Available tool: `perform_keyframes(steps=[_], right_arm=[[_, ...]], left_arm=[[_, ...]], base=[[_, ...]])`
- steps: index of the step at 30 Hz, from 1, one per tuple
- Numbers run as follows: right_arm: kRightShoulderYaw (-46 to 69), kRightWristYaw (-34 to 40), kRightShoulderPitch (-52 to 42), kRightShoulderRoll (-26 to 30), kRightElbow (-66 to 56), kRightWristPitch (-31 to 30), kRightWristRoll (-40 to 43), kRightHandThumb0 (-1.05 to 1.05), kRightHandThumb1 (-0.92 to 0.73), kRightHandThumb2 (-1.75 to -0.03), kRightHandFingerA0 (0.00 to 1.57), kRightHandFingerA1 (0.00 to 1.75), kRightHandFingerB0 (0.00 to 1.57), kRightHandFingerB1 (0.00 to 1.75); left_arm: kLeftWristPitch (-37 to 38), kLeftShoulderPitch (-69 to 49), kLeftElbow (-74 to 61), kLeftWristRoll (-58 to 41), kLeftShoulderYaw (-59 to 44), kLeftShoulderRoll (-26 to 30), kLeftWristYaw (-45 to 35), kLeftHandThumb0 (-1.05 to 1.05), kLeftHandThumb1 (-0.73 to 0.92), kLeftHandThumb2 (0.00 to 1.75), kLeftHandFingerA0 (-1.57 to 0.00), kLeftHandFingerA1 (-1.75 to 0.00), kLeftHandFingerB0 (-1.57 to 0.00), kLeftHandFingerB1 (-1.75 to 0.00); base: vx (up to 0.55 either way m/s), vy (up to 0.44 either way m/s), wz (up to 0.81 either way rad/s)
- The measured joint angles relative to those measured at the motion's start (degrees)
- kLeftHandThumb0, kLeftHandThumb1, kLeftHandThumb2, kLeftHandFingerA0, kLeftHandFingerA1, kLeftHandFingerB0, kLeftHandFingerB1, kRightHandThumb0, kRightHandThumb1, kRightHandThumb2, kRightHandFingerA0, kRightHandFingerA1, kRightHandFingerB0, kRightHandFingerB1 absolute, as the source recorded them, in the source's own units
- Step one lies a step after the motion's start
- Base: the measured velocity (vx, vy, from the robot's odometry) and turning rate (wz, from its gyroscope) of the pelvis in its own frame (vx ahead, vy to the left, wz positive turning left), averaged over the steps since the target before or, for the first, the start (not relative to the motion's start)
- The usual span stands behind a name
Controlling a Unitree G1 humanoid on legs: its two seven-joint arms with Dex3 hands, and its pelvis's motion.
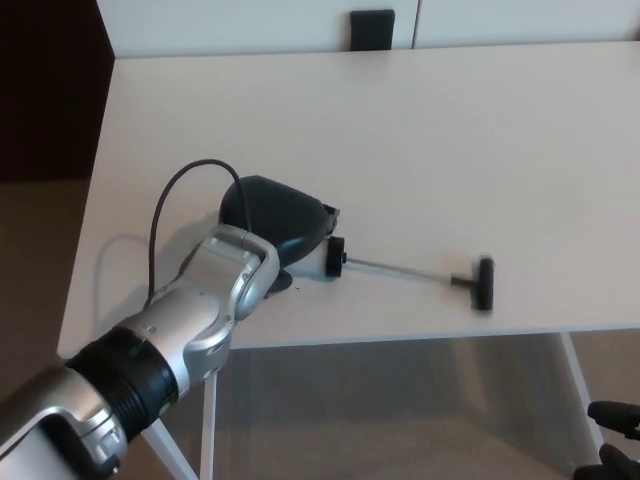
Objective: The robot walks towards a desk on which an air pump is kept in the middle. It lifts it up and holds it with its left hand and uses its right hand to compress it by pushing its handle inwards.
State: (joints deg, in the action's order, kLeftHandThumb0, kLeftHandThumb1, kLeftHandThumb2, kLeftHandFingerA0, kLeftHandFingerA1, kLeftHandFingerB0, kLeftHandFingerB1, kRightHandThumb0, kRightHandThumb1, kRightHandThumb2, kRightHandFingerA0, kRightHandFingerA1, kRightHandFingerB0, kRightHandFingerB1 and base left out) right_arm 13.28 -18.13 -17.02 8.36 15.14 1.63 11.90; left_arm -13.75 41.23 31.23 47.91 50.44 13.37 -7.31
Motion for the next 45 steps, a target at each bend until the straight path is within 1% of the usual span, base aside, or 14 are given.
perform_keyframes(steps=[2, 6, 7, 14, 15, 20, 21, 27, 32, 33, 35, 36, 37, 45], right_arm=[[-0.01, 0.06, 0.20, 0.04, 0.00, 0.00, -0.08, -0.38, -0.60, -0.60, 0.93, 0.63, 0.71, 0.49], [0.03, 0.10, 0.61, 0.04, -0.05, -0.03, -0.06, -0.37, -0.59, -0.61, 0.94, 0.63, 0.69, 0.49], [0.04, 0.11, 0.70, 0.04, -0.14, -0.08, -0.05, -0.37, -0.60, -0.60, 0.93, 0.63, 0.69, 0.49], [0.42, 0.28, 0.73, 0.03, -1.12, -0.59, 0.05, -0.36, -0.61, -0.60, 0.93, 0.63, 0.71, 0.49], [0.42, 0.28, 0.73, 0.03, -1.12, -0.59, 0.05, -0.40, -0.51, -0.90, 0.85, 0.75, 0.64, 0.65], [0.69, 0.69, 0.41, -0.47, -3.15, -0.64, 0.15, -0.37, -0.61, -0.60, 0.93, 0.65, 0.69, 0.50], [0.79, 0.82, 0.02, -0.82, -4.14, -0.68, 0.30, -0.37, -0.52, -0.92, 0.85, 0.76, 0.65, 0.67], [0.93, 0.90, -1.98, -1.96, -7.15, -0.85, 1.06, -0.37, -0.53, -0.92, 0.85, 0.76, 0.63, 0.66], [0.92, 0.88, -3.68, -2.64, -9.47, -1.02, 1.55, -0.35, -0.52, -0.91, 0.85, 0.77, 0.63, 0.66], [0.92, 0.85, -4.32, -2.92, -10.45, -1.06, 1.78, -0.35, -0.65, -0.59, 0.87, 0.66, 0.69, 0.51], [0.92, 0.83, -4.83, -3.13, -11.21, -1.09, 1.93, -0.35, -0.65, -0.59, 0.87, 0.66, 0.69, 0.51], [0.93, 0.79, -5.53, -3.38, -12.22, -1.14, 2.12, -0.38, -0.52, -0.91, 0.85, 0.77, 0.67, 0.67], [0.93, 0.79, -5.53, -3.38, -12.22, -1.14, 2.12, -0.37, -0.64, -0.59, 0.91, 0.63, 0.74, 0.50], [0.91, 0.09, -10.56, -3.83, -18.60, -1.28, 3.42, -0.34, -0.62, -0.60, 0.87, 0.66, 0.68, 0.52]], left_arm=[[1.05, -1.12, 0.23, 0.99, -0.55, 0.32, 3.11, -0.32, 0.61, 0.60, -0.70, -1.44, -0.73, -0.46], [2.17, -1.66, 0.27, 1.34, -1.41, 0.34, 4.97, -0.35, 0.54, 0.87, -0.83, -1.18, -0.67, -0.62], [2.52, -1.81, 0.28, 1.42, -1.57, 0.34, 5.42, -0.33, 0.64, 0.61, -0.74, -1.38, -0.75, -0.46], [3.45, -2.31, 0.25, 1.65, -2.25, 0.31, 6.27, -0.25, 0.56, 0.58, -0.74, -1.38, -0.74, -0.53], [3.45, -2.31, 0.25, 1.65, -2.25, 0.31, 6.27, -0.28, 0.70, 0.61, -0.74, -1.20, -0.69, -0.50], [4.41, -2.10, 0.21, 2.08, -2.59, 0.53, 5.70, -0.25, 0.71, 0.62, -0.75, -1.25, -0.74, -0.50], [4.75, -2.04, 0.15, 1.93, -3.01, 0.57, 5.25, -0.15, 0.79, 0.53, -0.52, -1.75, -0.41, -1.63], [5.14, -1.74, -0.29, -0.22, -6.03, 0.11, 1.92, -0.09, 0.64, 0.95, -0.82, -1.50, -0.78, -1.30], [5.11, -0.85, 0.11, -2.12, -7.47, -0.19, -1.80, -0.12, 0.66, 0.84, -0.87, -1.54, -0.80, -1.25], [5.11, -0.14, 0.56, -2.87, -8.04, -0.18, -3.34, -0.12, 0.66, 0.79, -0.85, -1.52, -0.76, -1.20], [5.10, 0.43, 0.95, -3.39, -8.44, -0.17, -4.42, -0.12, 0.66, 0.79, -0.85, -1.52, -0.76, -1.20], [5.09, 1.25, 1.49, -4.10, -8.91, -0.16, -5.86, -0.14, 0.59, 0.92, -0.92, -1.44, -0.84, -1.23], [5.09, 1.25, 1.49, -4.10, -8.91, -0.16, -5.86, -0.14, 0.59, 0.93, -0.93, -1.45, -0.84, -1.21], [5.02, 5.76, 4.69, -7.87, -12.42, 0.14, -12.87, -0.15, 0.58, 0.94, -0.95, -1.44, -0.86, -1.24]], base=[[0.00, 0.000, 0.00], [0.00, 0.000, 0.00], [0.00, 0.000, 0.00], [0.00, 0.000, 0.00], [0.00, 0.000, 0.00], [0.00, 0.000, 0.00], [0.00, 0.000, 0.00], [0.00, 0.000, 0.00], [0.00, 0.000, 0.00], [0.00, 0.000, 0.00], [0.00, 0.000, 0.00], [0.00, 0.000, 0.00], [0.00, 0.000, 0.00], [0.00, 0.000, 0.00]])
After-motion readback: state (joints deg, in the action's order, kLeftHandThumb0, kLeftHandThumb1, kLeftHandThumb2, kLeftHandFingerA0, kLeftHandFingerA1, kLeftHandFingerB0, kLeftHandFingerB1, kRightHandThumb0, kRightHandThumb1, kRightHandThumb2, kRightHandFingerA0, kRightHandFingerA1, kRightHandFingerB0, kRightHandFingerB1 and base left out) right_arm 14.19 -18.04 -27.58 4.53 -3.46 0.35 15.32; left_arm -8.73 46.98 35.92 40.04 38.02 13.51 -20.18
